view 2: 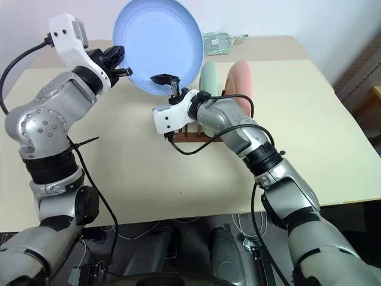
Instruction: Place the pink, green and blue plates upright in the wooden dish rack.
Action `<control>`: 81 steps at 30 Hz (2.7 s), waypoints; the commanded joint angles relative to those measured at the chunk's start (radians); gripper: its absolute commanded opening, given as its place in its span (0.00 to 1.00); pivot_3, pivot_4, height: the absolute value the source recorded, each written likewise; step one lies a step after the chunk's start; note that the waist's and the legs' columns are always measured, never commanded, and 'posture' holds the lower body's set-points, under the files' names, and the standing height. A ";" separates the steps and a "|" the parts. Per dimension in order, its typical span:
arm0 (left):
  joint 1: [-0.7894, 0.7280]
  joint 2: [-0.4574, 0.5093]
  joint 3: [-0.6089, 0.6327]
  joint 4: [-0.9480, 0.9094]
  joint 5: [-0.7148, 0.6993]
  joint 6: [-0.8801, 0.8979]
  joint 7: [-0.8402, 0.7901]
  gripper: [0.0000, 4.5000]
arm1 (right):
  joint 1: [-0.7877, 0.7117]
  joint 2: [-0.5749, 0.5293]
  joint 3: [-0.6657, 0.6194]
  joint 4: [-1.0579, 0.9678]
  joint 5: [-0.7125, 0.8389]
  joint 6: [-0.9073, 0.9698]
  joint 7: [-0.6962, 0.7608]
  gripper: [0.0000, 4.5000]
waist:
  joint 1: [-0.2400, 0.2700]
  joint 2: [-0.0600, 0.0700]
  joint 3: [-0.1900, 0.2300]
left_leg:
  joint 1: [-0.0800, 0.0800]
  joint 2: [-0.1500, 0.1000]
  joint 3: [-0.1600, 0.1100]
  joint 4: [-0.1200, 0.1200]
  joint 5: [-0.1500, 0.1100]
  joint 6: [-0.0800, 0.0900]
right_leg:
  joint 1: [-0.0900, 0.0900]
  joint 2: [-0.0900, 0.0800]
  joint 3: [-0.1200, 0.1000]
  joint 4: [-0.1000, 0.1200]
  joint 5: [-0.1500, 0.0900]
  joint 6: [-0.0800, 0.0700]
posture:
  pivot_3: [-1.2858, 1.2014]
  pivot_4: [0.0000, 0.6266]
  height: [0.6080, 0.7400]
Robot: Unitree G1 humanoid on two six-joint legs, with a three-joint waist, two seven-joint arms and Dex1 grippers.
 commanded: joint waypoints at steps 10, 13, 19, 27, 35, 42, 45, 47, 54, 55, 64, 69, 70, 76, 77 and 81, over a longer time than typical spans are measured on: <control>-0.016 -0.064 0.140 -0.059 -0.060 -0.052 0.024 0.56 | -0.010 0.026 -0.023 -0.087 -0.020 0.010 -0.008 0.00 | 0.005 0.000 0.000 | 0.000 0.000 -0.001 0.000 0.000 0.000 | 0.001 0.000 0.000 -0.001 0.000 0.000 | 0.52 0.24 1.00; -0.044 -0.051 0.184 -0.030 -0.041 -0.138 0.033 0.76 | -0.008 0.032 -0.030 -0.110 -0.015 0.014 -0.010 0.00 | 0.002 0.000 0.000 | 0.000 0.000 -0.001 0.000 0.000 -0.001 | 0.001 0.000 0.000 -0.001 0.000 0.000 | 0.52 0.24 1.00; -0.070 0.107 0.302 0.133 0.089 -0.392 0.042 0.76 | -0.010 0.050 -0.062 -0.152 0.052 0.012 -0.002 0.00 | -0.006 0.000 0.000 | 0.000 0.001 -0.002 -0.001 0.001 -0.003 | -0.001 0.003 0.001 0.000 0.000 0.000 | 0.52 0.24 1.00; 0.171 0.273 0.208 0.185 0.229 -0.521 -0.148 0.76 | 0.003 0.067 -0.108 -0.196 0.166 0.007 0.023 0.00 | 0.005 0.000 0.000 | 0.000 0.000 -0.003 -0.002 0.001 -0.003 | 0.000 0.002 0.000 0.000 0.000 -0.001 | 0.52 0.24 1.00; 0.603 0.234 -0.094 0.046 0.354 -0.762 -0.467 0.76 | 0.080 0.235 -0.355 -0.512 0.808 0.419 0.153 0.00 | -0.002 0.001 0.001 | 0.000 0.001 -0.003 -0.005 0.000 -0.006 | -0.001 0.002 0.001 -0.001 0.000 -0.001 | 0.52 0.24 1.00; 0.702 0.198 -0.172 0.038 0.354 -0.825 -0.614 0.76 | 0.215 0.348 -0.559 -0.735 1.357 0.967 -0.053 0.00 | 0.000 0.004 -0.001 | 0.002 0.002 -0.004 -0.007 -0.003 -0.001 | -0.002 -0.003 0.001 -0.001 0.000 -0.007 | 0.52 0.24 1.00; 0.715 0.189 -0.191 0.060 0.368 -0.845 -0.648 0.76 | 0.251 0.382 -0.597 -0.772 1.460 1.047 -0.157 0.00 | 0.001 0.004 -0.001 | 0.003 0.001 -0.003 -0.011 -0.003 -0.001 | -0.003 -0.003 0.001 -0.001 -0.001 -0.008 | 0.52 0.24 1.00; 0.723 0.183 -0.205 0.060 0.376 -0.854 -0.665 0.76 | 0.274 0.393 -0.597 -0.793 1.488 1.081 -0.217 0.00 | 0.001 0.004 -0.001 | 0.003 0.001 -0.003 -0.013 -0.001 -0.003 | -0.004 -0.003 0.001 0.000 -0.002 -0.009 | 0.52 0.24 1.00; 0.746 0.177 -0.230 0.035 0.392 -0.873 -0.703 0.76 | 0.337 0.407 -0.565 -0.835 1.508 1.138 -0.358 0.00 | 0.000 0.005 -0.001 | 0.003 0.002 -0.003 -0.014 0.000 0.000 | -0.004 -0.003 0.001 0.000 -0.002 -0.010 | 0.52 0.24 1.00; 0.749 0.175 -0.234 0.031 0.395 -0.873 -0.705 0.76 | 0.348 0.412 -0.562 -0.837 1.515 1.149 -0.375 0.00 | 0.000 0.005 -0.001 | 0.004 0.002 -0.003 -0.014 0.000 0.000 | -0.004 -0.003 0.001 0.000 -0.002 -0.010 | 0.52 0.24 1.00; 0.755 0.160 -0.254 0.016 0.410 -0.869 -0.722 0.76 | 0.369 0.424 -0.583 -0.768 1.556 1.199 -0.480 0.00 | 0.002 0.005 -0.001 | 0.004 0.002 -0.003 -0.014 0.001 0.001 | -0.004 -0.002 0.001 0.000 -0.002 -0.010 | 0.52 0.24 1.00; 0.757 0.151 -0.264 0.012 0.418 -0.869 -0.725 0.78 | 0.342 0.410 -0.570 -0.723 1.527 1.196 -0.478 0.34 | 0.002 0.005 -0.001 | 0.004 0.002 -0.003 -0.014 0.001 0.001 | -0.004 -0.002 0.001 0.000 -0.002 -0.010 | 0.52 0.24 1.00; 0.757 0.150 -0.264 0.012 0.418 -0.869 -0.725 0.78 | 0.333 0.401 -0.562 -0.718 1.507 1.187 -0.475 0.45 | 0.001 0.005 -0.001 | 0.004 0.002 -0.003 -0.014 0.001 0.001 | -0.004 -0.002 0.001 0.000 -0.002 -0.010 | 0.52 0.24 1.00; 0.758 0.144 -0.265 0.016 0.422 -0.871 -0.725 0.78 | 0.284 0.305 -0.477 -0.715 1.368 1.120 -0.395 0.79 | 0.002 0.005 -0.001 | 0.004 0.002 -0.003 -0.014 0.001 0.001 | -0.003 -0.002 0.000 0.000 -0.002 -0.010 | 0.52 0.24 1.00; 0.757 0.142 -0.265 0.017 0.423 -0.872 -0.726 0.78 | 0.278 0.288 -0.462 -0.716 1.343 1.105 -0.377 0.79 | 0.002 0.005 -0.001 | 0.004 0.002 -0.003 -0.014 0.001 0.001 | -0.003 -0.002 0.000 0.000 -0.002 -0.010 | 0.52 0.24 1.00; 0.757 0.137 -0.264 0.026 0.424 -0.877 -0.730 0.78 | 0.219 0.150 -0.381 -0.727 1.202 1.023 -0.261 0.79 | 0.002 0.005 -0.001 | 0.004 0.002 -0.003 -0.013 0.000 0.002 | -0.003 -0.001 0.000 0.000 -0.002 -0.010 | 0.52 0.24 1.00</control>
